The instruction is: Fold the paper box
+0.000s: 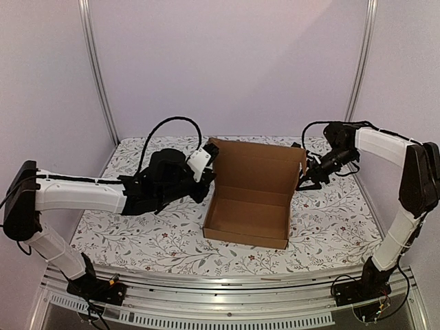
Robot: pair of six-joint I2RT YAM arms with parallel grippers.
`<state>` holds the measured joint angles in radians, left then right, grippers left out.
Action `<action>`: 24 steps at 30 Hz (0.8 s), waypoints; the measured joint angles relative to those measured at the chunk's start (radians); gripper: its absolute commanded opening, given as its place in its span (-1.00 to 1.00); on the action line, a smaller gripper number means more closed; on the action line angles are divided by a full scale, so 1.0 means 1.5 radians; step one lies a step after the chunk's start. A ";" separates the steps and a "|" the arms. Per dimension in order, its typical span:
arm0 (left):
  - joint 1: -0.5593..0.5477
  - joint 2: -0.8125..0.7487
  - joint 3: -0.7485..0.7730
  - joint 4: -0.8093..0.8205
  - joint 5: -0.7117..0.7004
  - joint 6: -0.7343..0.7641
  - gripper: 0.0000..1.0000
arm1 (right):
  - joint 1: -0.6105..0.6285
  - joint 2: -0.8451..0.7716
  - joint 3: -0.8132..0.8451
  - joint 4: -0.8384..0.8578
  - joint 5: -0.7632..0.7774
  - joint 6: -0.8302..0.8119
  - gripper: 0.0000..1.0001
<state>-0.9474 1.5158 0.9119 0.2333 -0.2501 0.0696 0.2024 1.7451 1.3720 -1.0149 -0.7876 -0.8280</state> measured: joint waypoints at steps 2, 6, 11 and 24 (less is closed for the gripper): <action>-0.005 0.004 0.000 0.005 -0.017 -0.003 -0.54 | 0.003 -0.017 -0.007 0.017 0.000 0.005 0.24; -0.014 0.003 0.000 0.022 -0.050 -0.007 -0.57 | 0.004 -0.040 -0.016 0.050 0.000 0.014 0.24; -0.016 0.003 -0.008 0.050 -0.068 -0.007 -0.63 | 0.006 -0.047 -0.019 0.077 -0.001 0.017 0.25; -0.046 0.003 -0.120 0.157 -0.090 -0.010 -0.66 | 0.047 -0.095 -0.099 0.095 0.041 -0.053 0.24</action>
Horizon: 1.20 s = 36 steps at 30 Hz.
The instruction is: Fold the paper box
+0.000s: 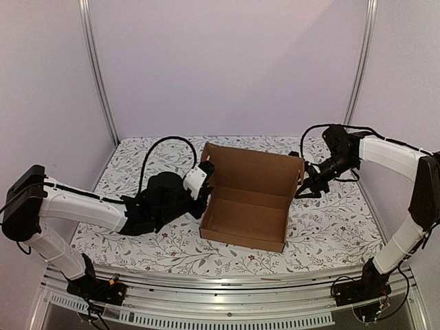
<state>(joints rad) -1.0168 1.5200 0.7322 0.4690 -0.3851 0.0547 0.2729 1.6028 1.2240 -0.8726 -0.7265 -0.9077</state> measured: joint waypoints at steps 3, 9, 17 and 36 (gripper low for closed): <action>-0.011 -0.013 -0.046 0.012 -0.012 -0.002 -0.65 | 0.001 -0.023 -0.025 0.004 0.014 -0.027 0.25; -0.025 -0.056 -0.125 0.022 -0.036 -0.018 -0.63 | 0.016 -0.073 -0.075 0.013 0.050 -0.071 0.25; -0.056 -0.165 -0.177 0.006 -0.046 -0.027 -0.30 | 0.024 -0.098 -0.101 0.019 0.117 -0.102 0.27; -0.063 -0.377 0.076 -0.325 -0.056 0.048 0.18 | -0.051 -0.171 0.014 -0.190 0.208 -0.175 0.42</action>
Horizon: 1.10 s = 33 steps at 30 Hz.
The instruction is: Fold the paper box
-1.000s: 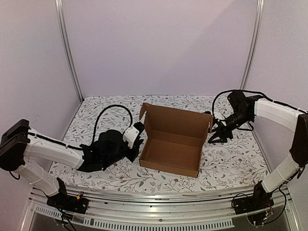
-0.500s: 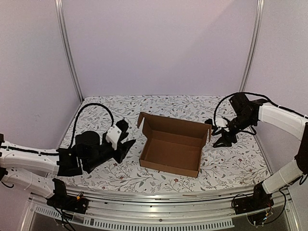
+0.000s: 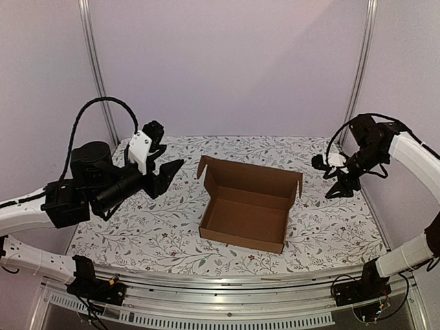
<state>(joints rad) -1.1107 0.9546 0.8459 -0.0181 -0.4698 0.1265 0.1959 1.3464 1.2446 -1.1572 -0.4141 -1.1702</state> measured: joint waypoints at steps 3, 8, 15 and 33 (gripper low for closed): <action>0.000 0.019 0.023 -0.016 -0.022 -0.003 0.18 | -0.007 -0.020 0.107 -0.051 -0.011 -0.001 0.43; 0.000 0.058 0.034 -0.032 -0.050 -0.008 0.18 | 0.067 -0.035 0.267 -0.056 -0.021 0.120 0.36; 0.000 0.056 0.034 -0.054 -0.081 -0.057 0.17 | 0.223 0.092 0.374 0.061 0.090 0.311 0.25; 0.010 -0.053 -0.077 -0.102 -0.135 -0.204 0.37 | 0.484 0.233 0.128 0.147 0.310 0.341 0.29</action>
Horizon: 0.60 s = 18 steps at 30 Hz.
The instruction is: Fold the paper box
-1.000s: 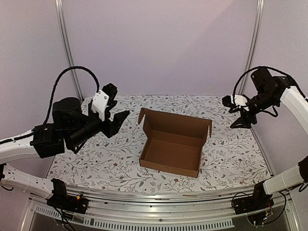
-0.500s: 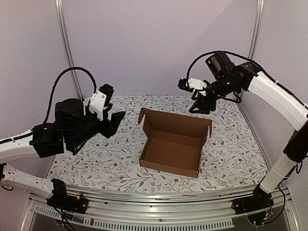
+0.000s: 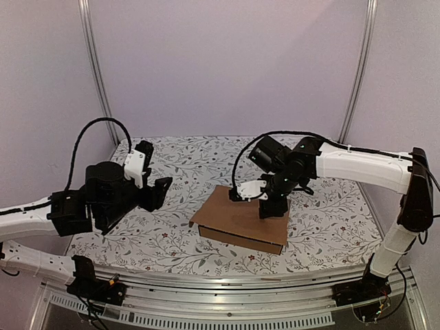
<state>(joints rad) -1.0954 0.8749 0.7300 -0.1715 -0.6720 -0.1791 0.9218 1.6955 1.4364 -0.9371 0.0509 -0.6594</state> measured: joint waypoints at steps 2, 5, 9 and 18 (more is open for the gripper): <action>0.015 0.045 -0.005 0.010 0.027 -0.025 0.39 | -0.001 0.018 -0.003 0.015 0.011 0.000 0.29; 0.041 0.129 0.004 0.027 0.071 -0.056 0.39 | -0.001 0.039 -0.016 0.031 0.016 0.000 0.29; 0.070 0.270 0.077 0.029 0.129 -0.077 0.36 | -0.001 0.065 -0.034 0.051 0.018 0.004 0.29; 0.080 0.417 0.120 0.064 0.239 -0.112 0.24 | -0.027 0.081 -0.051 0.072 -0.026 0.038 0.29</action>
<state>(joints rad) -0.9756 1.4998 0.9104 -0.0753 -0.3134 -0.3477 0.8814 1.8168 1.3598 -0.8284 0.0113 -0.6029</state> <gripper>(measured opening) 0.632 0.646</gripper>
